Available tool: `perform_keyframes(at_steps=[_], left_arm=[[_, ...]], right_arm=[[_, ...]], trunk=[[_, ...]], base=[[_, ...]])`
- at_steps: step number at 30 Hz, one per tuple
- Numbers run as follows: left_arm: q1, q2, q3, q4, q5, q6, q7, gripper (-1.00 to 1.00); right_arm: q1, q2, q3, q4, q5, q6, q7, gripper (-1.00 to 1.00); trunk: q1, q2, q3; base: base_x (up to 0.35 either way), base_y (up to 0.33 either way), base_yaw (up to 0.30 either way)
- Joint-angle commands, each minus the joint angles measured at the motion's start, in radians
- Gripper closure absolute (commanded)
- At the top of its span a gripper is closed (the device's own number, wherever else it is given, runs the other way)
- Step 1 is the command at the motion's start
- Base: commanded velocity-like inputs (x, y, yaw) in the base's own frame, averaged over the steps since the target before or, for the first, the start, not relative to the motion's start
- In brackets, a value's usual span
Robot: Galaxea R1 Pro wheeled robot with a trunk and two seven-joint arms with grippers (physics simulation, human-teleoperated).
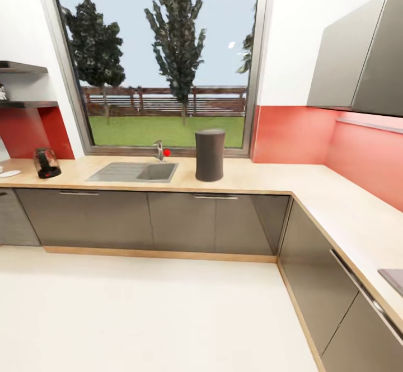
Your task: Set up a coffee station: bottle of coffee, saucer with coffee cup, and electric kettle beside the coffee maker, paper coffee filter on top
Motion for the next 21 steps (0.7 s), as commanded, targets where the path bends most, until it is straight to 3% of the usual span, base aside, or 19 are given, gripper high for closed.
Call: perform_keyframes(at_steps=[1, 13, 21], left_arm=[[-0.001, 0.0, 0.004, 0.001, 0.001, -0.003, 0.0, -1.0], [-0.001, 0.0, 0.004, 0.001, 0.002, -0.004, 0.0, -1.0], [-0.001, 0.0, 0.004, 0.001, 0.003, -0.004, 0.0, -1.0]], right_arm=[[0.0, 0.0, -0.001, 0.001, 0.0, -0.003, 0.0, -1.0], [0.0, 0.0, -0.001, 0.001, 0.0, -0.004, 0.0, -1.0], [0.0, 0.002, 0.0, 0.001, 0.0, -0.004, 0.0, -1.0]], trunk=[[0.001, -0.001, -0.001], [0.001, -0.001, -0.001], [0.001, -0.001, -0.001]], base=[[0.338, 0.0, 0.0], [0.338, 0.0, 0.033], [0.338, 0.033, 0.232]])
